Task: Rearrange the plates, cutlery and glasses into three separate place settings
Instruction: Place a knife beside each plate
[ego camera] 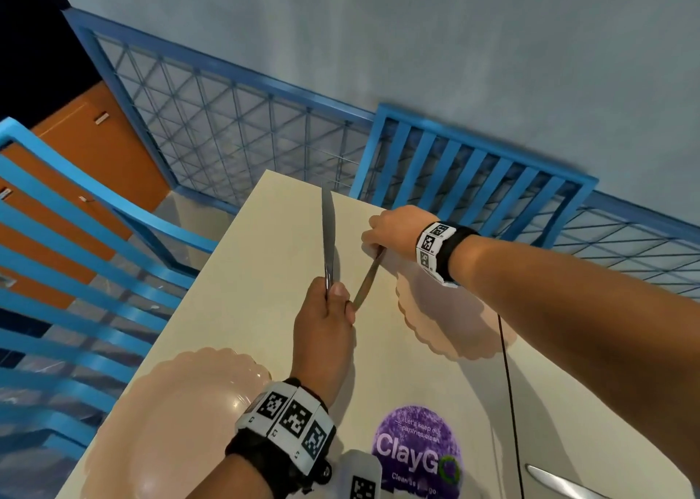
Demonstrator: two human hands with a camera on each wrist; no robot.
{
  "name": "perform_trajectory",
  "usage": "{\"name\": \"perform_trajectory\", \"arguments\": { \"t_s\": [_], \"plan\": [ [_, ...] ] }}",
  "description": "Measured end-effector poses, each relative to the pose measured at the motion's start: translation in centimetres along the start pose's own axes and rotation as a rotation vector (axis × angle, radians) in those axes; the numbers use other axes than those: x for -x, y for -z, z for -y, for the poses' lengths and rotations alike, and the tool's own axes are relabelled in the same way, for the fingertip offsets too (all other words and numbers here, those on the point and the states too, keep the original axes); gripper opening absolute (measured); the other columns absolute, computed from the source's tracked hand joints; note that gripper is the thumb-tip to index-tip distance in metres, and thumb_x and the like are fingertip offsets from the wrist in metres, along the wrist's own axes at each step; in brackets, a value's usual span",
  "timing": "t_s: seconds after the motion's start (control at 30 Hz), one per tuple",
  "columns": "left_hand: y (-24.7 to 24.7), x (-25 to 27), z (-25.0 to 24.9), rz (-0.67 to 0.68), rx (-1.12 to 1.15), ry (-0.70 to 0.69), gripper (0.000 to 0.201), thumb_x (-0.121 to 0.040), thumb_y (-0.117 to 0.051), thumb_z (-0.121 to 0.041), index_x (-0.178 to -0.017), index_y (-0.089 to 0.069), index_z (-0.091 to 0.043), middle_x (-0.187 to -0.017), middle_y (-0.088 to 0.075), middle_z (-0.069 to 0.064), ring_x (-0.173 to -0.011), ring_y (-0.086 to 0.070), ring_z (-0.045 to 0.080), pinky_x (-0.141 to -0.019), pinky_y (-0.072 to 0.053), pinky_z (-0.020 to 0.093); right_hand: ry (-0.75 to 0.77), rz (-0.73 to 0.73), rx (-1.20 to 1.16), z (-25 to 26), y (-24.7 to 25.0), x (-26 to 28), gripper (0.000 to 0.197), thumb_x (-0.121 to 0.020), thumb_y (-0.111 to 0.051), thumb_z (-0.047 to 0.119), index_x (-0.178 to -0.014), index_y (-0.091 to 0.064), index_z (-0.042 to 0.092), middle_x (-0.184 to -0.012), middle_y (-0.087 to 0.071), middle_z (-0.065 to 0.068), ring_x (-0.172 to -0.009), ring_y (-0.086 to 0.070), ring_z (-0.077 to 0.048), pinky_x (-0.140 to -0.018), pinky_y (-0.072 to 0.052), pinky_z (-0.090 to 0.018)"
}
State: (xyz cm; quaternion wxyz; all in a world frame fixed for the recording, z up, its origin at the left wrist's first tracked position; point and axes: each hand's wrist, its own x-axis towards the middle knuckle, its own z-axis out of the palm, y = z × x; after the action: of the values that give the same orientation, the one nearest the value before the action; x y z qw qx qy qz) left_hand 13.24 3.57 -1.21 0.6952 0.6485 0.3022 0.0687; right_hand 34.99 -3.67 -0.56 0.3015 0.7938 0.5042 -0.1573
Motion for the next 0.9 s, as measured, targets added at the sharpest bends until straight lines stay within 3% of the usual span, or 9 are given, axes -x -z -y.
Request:
{"name": "perform_trajectory", "arguments": {
  "t_s": [0.2,0.57,0.7,0.9],
  "plan": [
    [-0.3,0.1,0.7,0.007,0.012,0.014,0.029,-0.109,-0.04,-0.025,-0.087,-0.051,-0.01,-0.065,-0.052,-0.003,-0.05,-0.043,0.006,-0.045,-0.036,0.014,-0.019,-0.006,-0.024,-0.1,0.4,-0.2,0.026,-0.093,-0.06,0.019,-0.117,-0.054,0.026,-0.095,-0.041,-0.001,-0.081,-0.053,-0.027,-0.062,-0.045,-0.036],
    [-0.4,0.4,1.3,0.035,0.007,0.035,0.031,-0.109,-0.039,-0.026,-0.083,-0.049,-0.012,-0.063,-0.051,-0.004,-0.049,-0.04,0.008,-0.045,-0.034,0.016,-0.027,0.01,-0.052,-0.2,1.0,0.2,0.026,-0.09,-0.062,0.016,-0.113,-0.057,0.027,-0.099,-0.046,-0.001,-0.084,-0.056,-0.028,-0.069,-0.053,-0.039],
    [-0.2,0.5,1.4,0.03,0.027,0.039,0.03,-0.109,-0.039,-0.024,-0.084,-0.049,-0.011,-0.064,-0.05,-0.001,-0.048,-0.038,0.009,-0.044,-0.033,0.017,-0.028,0.0,-0.033,0.0,1.1,0.1,0.024,-0.09,-0.063,0.017,-0.11,-0.057,0.028,-0.095,-0.042,0.0,-0.082,-0.056,-0.027,-0.063,-0.049,-0.037],
    [-0.1,0.5,1.9,0.033,0.029,0.045,0.03,-0.109,-0.039,-0.025,-0.085,-0.049,-0.012,-0.063,-0.05,-0.002,-0.05,-0.039,0.01,-0.044,-0.033,0.018,-0.031,0.002,-0.063,-0.1,0.8,0.0,0.023,-0.091,-0.061,0.018,-0.112,-0.058,0.028,-0.096,-0.04,0.001,-0.084,-0.051,-0.024,-0.067,-0.047,-0.037]
  ]
}}
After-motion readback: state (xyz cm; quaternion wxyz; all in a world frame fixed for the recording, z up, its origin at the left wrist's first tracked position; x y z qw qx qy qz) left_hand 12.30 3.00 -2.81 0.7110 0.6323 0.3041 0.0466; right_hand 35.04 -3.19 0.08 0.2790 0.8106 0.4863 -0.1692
